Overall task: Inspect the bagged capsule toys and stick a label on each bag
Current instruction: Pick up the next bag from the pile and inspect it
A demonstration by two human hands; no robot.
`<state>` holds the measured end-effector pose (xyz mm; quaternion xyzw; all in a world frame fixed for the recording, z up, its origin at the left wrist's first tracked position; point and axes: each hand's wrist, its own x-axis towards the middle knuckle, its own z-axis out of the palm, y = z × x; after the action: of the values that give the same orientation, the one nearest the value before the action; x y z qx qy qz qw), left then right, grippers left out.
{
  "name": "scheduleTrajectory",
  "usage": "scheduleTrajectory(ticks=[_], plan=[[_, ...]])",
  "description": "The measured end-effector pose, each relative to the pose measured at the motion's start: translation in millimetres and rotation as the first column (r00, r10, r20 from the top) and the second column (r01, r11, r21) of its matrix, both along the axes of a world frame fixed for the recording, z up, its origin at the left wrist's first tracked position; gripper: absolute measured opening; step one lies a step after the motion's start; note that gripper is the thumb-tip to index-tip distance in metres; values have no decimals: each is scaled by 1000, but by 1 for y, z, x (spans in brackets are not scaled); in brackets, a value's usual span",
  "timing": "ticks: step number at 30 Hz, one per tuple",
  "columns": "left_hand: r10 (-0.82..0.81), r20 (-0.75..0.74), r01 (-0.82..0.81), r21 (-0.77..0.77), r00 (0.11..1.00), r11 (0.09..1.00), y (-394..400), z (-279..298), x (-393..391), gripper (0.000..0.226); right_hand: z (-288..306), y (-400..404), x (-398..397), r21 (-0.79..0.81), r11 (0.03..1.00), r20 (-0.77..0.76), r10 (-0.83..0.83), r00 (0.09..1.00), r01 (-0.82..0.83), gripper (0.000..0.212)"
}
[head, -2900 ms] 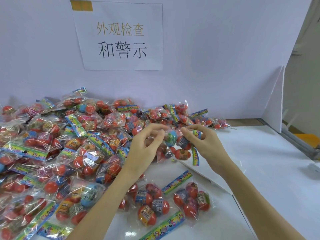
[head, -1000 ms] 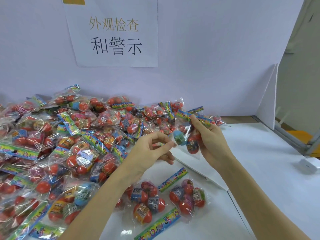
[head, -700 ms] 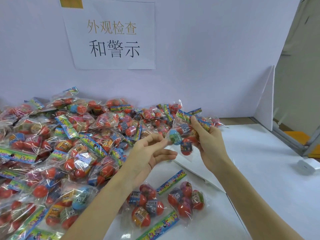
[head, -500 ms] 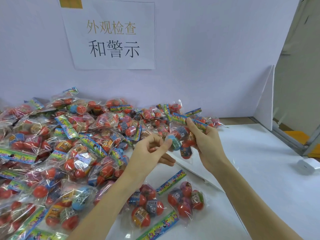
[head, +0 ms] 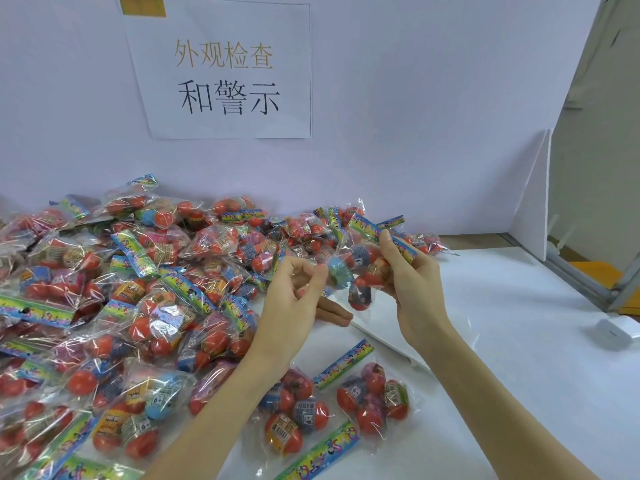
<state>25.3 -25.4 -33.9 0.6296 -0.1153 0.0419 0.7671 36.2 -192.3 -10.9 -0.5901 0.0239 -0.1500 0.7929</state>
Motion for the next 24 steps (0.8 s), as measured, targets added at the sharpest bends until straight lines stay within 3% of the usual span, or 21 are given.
scheduleTrajectory(ticks=[4, 7, 10, 13, 15, 21, 24], plan=[[14, 32, -18, 120, 999, 993, 2, 3, -1, 31, -5, -3, 3, -171, 984, -9, 51, 999, -52, 40], [33, 54, -43, 200, 998, 979, 3, 2, 1, 20, -8, 1, 5, -217, 967, -30, 132, 991, -135, 58], [153, 10, -153, 123, 988, 981, 7, 0, 5, 13, -6, -2, 6, -108, 941, -75, 315, 946, -321, 51], [229, 15, -230, 64, 973, 971, 13, -1, 8, 19, -9, -6, 4, -296, 848, -118, 423, 898, -439, 34], [241, -24, -241, -5, 970, 970, 17, 0, 10, 20, -11, -2, 3, -302, 836, -134, 439, 889, -458, 40], [-22, -205, -43, -309, 978, 950, 17, 9, 11, 11, -10, -2, 4, -272, 870, -61, 411, 910, -411, 46], [14, -227, -77, -270, 974, 960, 17, 7, 11, 7, -10, -3, 4, -262, 880, -57, 396, 917, -396, 41]])
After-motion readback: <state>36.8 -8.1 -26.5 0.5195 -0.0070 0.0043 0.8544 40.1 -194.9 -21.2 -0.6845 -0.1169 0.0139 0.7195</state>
